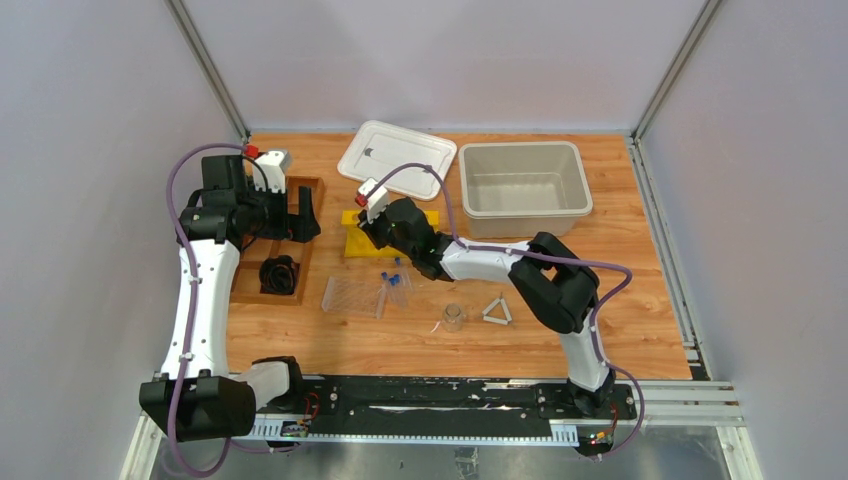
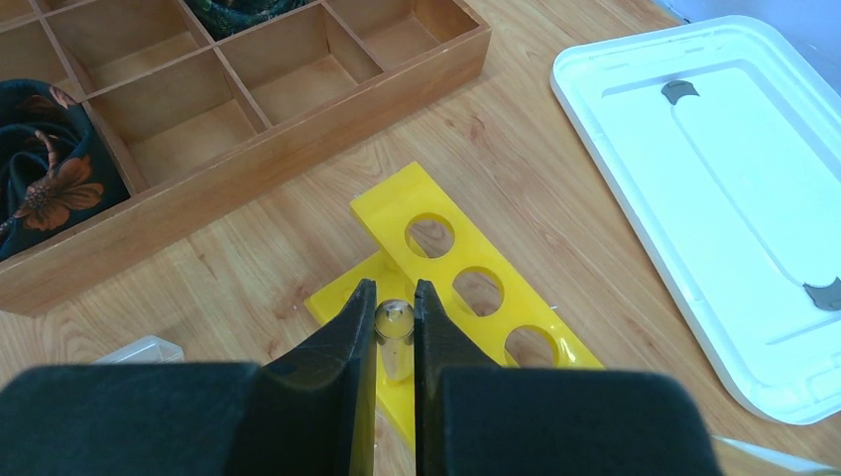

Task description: Organize the chemistry lab equipment

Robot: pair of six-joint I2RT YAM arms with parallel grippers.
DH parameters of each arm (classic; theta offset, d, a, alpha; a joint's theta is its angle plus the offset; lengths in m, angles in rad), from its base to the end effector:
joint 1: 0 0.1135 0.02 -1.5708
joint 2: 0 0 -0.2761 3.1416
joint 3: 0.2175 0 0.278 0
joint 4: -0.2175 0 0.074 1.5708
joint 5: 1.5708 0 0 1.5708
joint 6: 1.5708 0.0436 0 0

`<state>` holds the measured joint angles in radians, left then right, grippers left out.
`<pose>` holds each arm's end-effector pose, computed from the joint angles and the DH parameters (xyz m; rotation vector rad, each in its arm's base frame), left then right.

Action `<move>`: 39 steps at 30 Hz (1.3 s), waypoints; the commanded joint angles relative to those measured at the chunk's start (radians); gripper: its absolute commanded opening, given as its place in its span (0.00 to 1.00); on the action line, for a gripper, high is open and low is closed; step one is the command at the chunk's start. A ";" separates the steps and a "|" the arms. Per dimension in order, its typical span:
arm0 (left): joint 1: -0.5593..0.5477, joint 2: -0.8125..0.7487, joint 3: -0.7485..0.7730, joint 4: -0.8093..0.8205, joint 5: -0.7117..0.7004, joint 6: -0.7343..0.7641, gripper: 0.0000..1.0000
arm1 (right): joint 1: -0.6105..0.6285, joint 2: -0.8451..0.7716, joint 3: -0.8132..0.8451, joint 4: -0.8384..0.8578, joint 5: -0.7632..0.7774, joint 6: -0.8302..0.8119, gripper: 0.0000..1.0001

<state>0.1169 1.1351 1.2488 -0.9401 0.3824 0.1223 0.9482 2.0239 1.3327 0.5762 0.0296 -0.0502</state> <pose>0.2441 0.0123 0.3700 0.1832 2.3397 -0.3407 0.2956 0.4095 0.2214 -0.8070 1.5277 0.6452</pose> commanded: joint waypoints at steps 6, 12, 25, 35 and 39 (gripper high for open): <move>0.018 -0.017 0.004 0.021 0.019 0.016 1.00 | -0.011 0.031 0.030 -0.001 -0.009 0.003 0.00; 0.020 -0.018 0.003 0.021 0.024 0.015 1.00 | 0.000 0.025 0.017 -0.009 -0.075 0.039 0.00; 0.023 -0.022 0.004 0.021 0.023 0.008 1.00 | -0.011 0.013 -0.011 0.003 -0.063 0.055 0.00; 0.023 -0.017 0.006 0.021 0.019 0.010 1.00 | -0.038 0.036 0.004 -0.010 -0.059 0.020 0.00; 0.024 -0.026 0.005 0.020 0.019 0.013 1.00 | -0.036 0.019 -0.002 -0.023 -0.094 0.009 0.02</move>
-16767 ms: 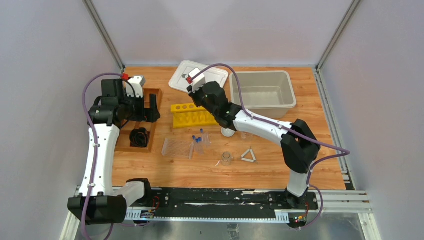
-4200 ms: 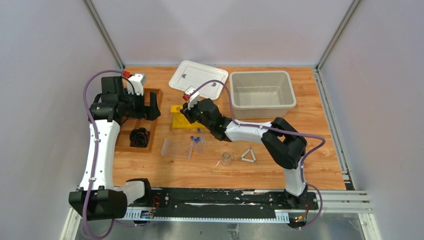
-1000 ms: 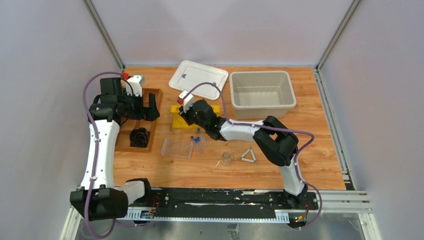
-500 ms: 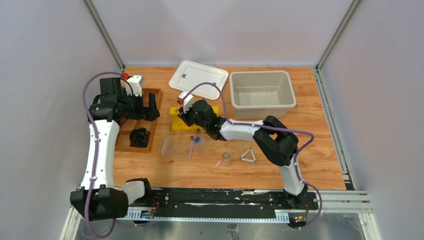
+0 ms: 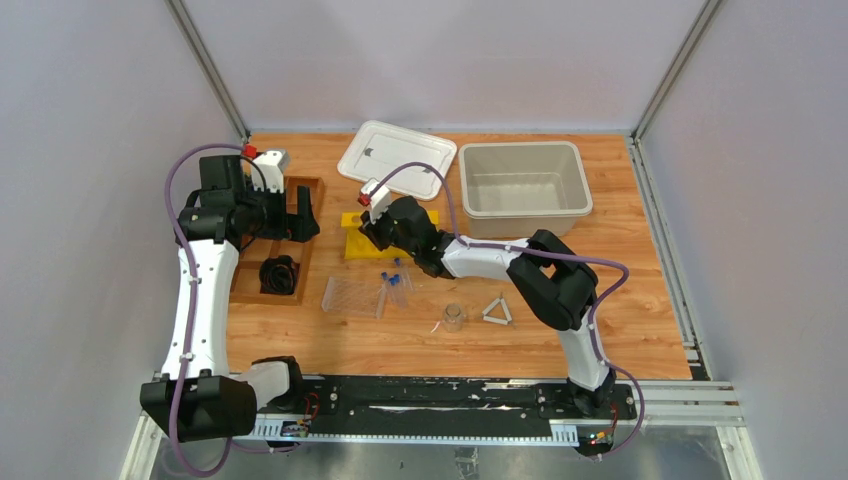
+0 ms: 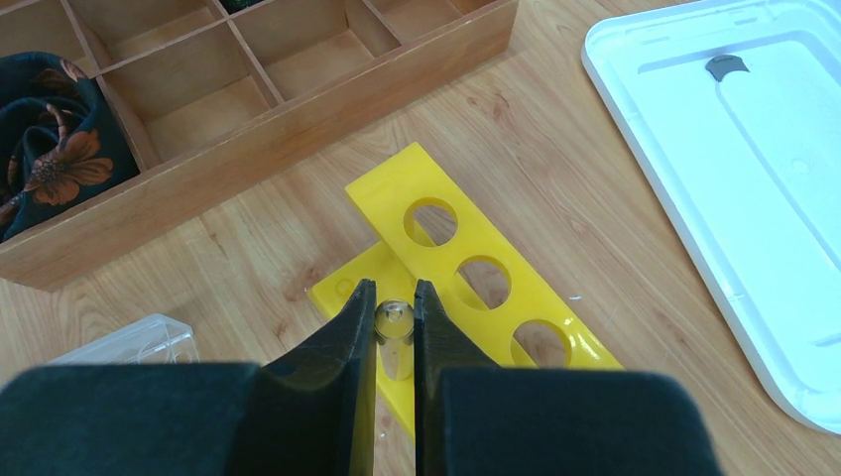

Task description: Organize the chemistry lab equipment

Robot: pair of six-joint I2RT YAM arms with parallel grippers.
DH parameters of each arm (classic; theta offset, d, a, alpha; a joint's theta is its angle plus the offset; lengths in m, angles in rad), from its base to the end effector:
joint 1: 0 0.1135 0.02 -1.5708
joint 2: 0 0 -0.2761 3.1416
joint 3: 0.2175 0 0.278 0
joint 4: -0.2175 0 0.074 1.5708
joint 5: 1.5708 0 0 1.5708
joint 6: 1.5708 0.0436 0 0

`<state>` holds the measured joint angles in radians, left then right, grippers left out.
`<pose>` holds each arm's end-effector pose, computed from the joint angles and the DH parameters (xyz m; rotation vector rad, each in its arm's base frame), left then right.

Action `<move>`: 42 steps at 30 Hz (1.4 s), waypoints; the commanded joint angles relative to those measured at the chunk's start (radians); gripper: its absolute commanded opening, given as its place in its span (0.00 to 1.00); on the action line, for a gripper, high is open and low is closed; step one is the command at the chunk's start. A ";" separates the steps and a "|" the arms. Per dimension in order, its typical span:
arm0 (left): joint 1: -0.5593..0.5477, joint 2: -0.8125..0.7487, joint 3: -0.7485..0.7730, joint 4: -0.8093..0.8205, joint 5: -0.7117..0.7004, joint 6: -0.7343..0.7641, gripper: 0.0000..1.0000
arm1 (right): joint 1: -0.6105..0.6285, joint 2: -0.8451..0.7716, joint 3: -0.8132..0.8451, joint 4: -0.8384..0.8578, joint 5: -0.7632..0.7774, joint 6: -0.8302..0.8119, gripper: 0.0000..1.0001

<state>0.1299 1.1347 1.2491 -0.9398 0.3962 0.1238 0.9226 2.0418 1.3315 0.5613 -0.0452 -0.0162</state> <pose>0.2438 0.0149 0.3704 0.1761 2.3352 -0.3494 0.3042 0.4049 0.2106 -0.8321 1.5643 0.7039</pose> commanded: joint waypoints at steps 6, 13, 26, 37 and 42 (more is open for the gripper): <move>0.011 -0.043 0.001 0.019 0.010 0.007 1.00 | 0.020 -0.048 -0.025 -0.042 0.021 -0.028 0.41; 0.011 -0.072 0.001 0.005 0.018 0.011 1.00 | 0.096 -0.197 -0.040 -0.166 0.159 -0.041 0.57; 0.010 -0.097 -0.007 -0.007 0.017 0.011 1.00 | 0.125 -0.389 -0.187 -0.555 0.327 0.365 0.37; 0.010 -0.108 -0.008 -0.021 0.010 0.013 1.00 | 0.117 -0.212 -0.140 -0.643 0.370 0.401 0.24; 0.011 -0.105 0.002 -0.026 0.011 0.013 1.00 | 0.088 -0.156 -0.126 -0.641 0.358 0.432 0.22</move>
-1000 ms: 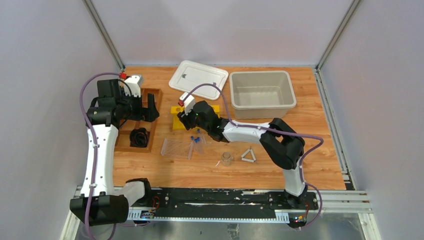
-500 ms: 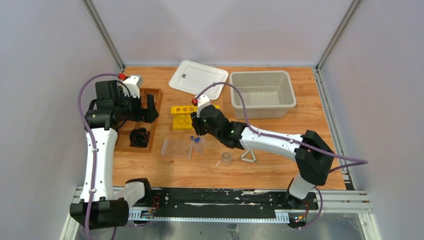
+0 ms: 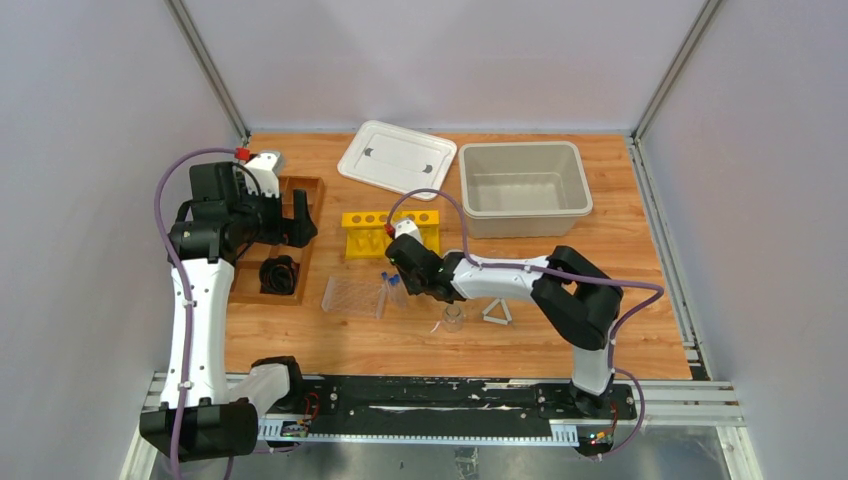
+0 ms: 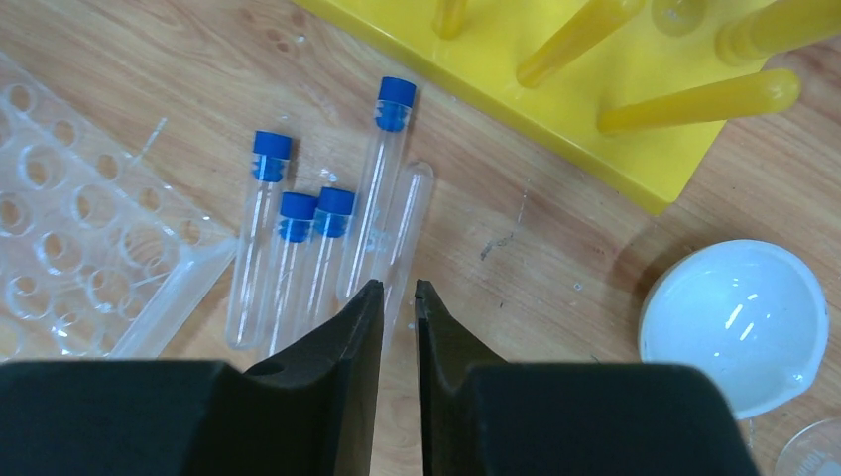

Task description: Organize the chemistry lab equipment

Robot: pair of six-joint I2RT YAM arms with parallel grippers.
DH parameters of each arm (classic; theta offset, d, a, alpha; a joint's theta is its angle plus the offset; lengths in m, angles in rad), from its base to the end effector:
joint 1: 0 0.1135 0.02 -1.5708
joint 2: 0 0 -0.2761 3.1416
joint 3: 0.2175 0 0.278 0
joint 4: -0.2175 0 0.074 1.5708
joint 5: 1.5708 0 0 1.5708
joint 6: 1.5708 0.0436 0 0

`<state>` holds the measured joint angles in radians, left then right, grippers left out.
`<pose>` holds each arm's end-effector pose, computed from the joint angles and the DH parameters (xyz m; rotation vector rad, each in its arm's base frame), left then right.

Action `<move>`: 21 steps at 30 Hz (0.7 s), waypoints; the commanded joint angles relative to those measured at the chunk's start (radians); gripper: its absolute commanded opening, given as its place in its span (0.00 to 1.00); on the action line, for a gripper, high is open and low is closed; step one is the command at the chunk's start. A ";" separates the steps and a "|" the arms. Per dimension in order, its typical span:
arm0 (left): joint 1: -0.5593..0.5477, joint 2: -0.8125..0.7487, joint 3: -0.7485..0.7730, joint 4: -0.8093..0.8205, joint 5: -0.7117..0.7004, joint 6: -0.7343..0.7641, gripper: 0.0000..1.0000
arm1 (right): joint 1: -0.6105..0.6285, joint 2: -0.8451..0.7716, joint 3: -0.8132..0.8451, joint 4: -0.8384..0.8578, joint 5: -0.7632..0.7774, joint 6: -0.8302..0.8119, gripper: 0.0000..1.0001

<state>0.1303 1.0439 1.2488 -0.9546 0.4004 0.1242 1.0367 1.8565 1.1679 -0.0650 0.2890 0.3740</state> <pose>0.2186 0.0115 0.3883 0.1929 2.2621 -0.3303 0.2296 0.3638 0.1730 -0.6148 2.2350 0.3930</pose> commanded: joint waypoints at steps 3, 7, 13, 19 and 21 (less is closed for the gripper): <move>0.011 -0.014 0.006 -0.013 0.008 0.014 1.00 | -0.033 0.048 0.036 -0.005 0.021 0.045 0.21; 0.011 -0.011 0.006 -0.013 0.007 0.017 1.00 | -0.038 0.058 0.032 0.005 0.011 0.047 0.22; 0.010 -0.007 0.006 -0.013 0.008 0.017 1.00 | -0.043 0.060 0.029 0.008 0.009 0.051 0.30; 0.010 -0.010 0.002 -0.013 0.009 0.020 1.00 | -0.053 0.080 0.023 0.006 -0.002 0.080 0.34; 0.011 -0.011 0.002 -0.013 0.010 0.021 1.00 | -0.058 0.088 0.024 0.005 -0.017 0.093 0.32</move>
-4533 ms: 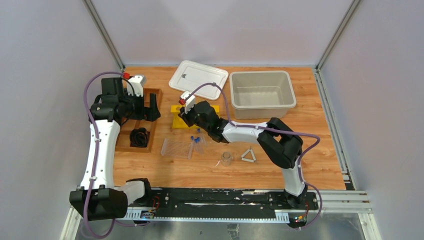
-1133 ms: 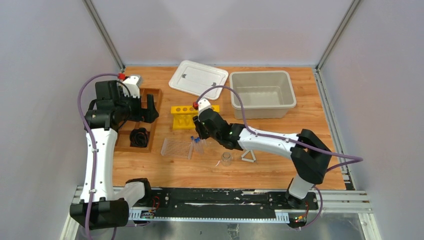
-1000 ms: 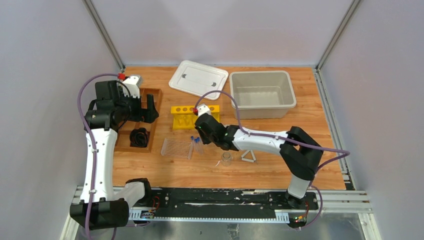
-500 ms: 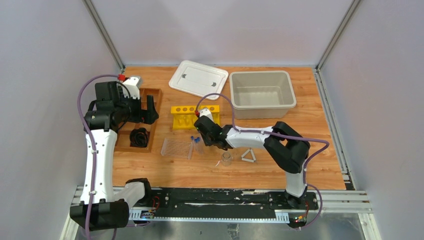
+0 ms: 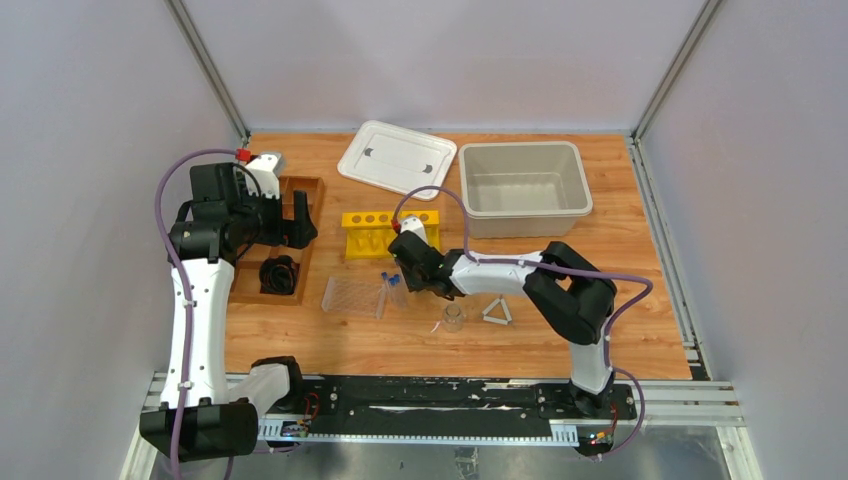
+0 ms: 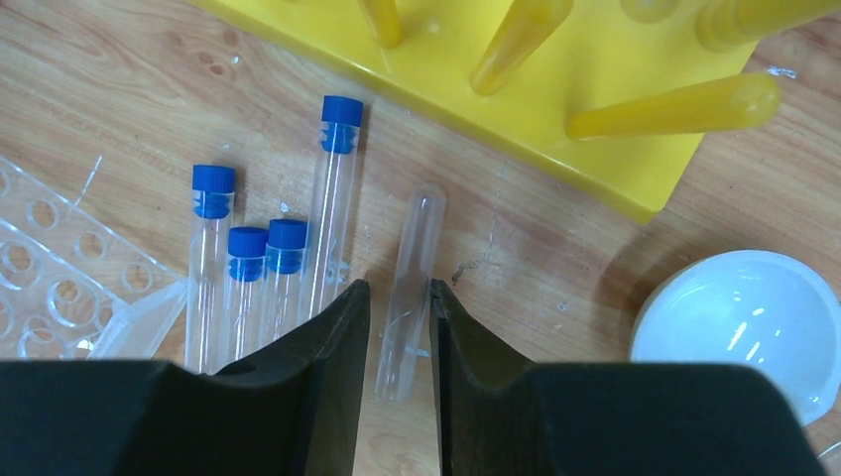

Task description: Organize the chemistry lab equipment

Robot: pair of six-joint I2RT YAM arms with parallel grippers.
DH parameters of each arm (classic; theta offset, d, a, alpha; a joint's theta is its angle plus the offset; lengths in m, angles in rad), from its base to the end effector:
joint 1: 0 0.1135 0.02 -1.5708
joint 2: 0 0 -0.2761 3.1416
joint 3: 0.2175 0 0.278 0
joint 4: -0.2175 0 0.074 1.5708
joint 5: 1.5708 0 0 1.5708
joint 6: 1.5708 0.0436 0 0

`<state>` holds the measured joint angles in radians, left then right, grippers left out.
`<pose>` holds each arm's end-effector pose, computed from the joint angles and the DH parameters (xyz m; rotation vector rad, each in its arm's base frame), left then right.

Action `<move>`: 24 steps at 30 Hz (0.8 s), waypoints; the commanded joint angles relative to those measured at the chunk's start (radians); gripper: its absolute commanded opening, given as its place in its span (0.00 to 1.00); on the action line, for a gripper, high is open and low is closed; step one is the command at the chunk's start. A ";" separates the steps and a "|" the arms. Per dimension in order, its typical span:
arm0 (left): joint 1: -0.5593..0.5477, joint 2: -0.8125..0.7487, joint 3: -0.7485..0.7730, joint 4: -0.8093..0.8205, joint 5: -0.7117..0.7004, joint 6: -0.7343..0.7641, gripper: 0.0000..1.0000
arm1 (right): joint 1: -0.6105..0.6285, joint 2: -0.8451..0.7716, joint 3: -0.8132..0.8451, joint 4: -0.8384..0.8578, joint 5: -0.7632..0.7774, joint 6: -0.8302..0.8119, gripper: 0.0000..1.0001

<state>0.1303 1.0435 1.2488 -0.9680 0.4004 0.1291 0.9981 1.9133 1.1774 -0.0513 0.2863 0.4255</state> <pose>0.2175 0.0114 0.3873 0.1959 2.2737 -0.3317 0.2466 0.3597 0.1538 -0.5281 2.2884 0.3768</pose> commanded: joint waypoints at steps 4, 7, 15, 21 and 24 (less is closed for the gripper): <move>0.011 -0.018 0.006 -0.001 0.011 0.017 1.00 | -0.023 0.021 0.004 -0.008 -0.028 0.059 0.19; 0.010 -0.027 0.009 -0.004 0.016 0.020 1.00 | -0.022 -0.021 -0.014 -0.007 -0.028 0.062 0.02; 0.011 -0.037 0.023 -0.021 0.058 0.016 1.00 | -0.003 -0.249 -0.067 0.041 -0.064 0.074 0.00; 0.011 -0.064 0.021 -0.024 0.106 0.018 1.00 | 0.037 -0.360 -0.036 0.217 -0.140 0.111 0.00; 0.011 -0.087 0.017 -0.026 0.168 0.022 1.00 | 0.053 -0.360 -0.001 0.315 -0.187 0.134 0.00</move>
<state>0.1318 0.9966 1.2491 -0.9867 0.4763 0.1417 1.0176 1.5539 1.1316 0.1078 0.1719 0.5125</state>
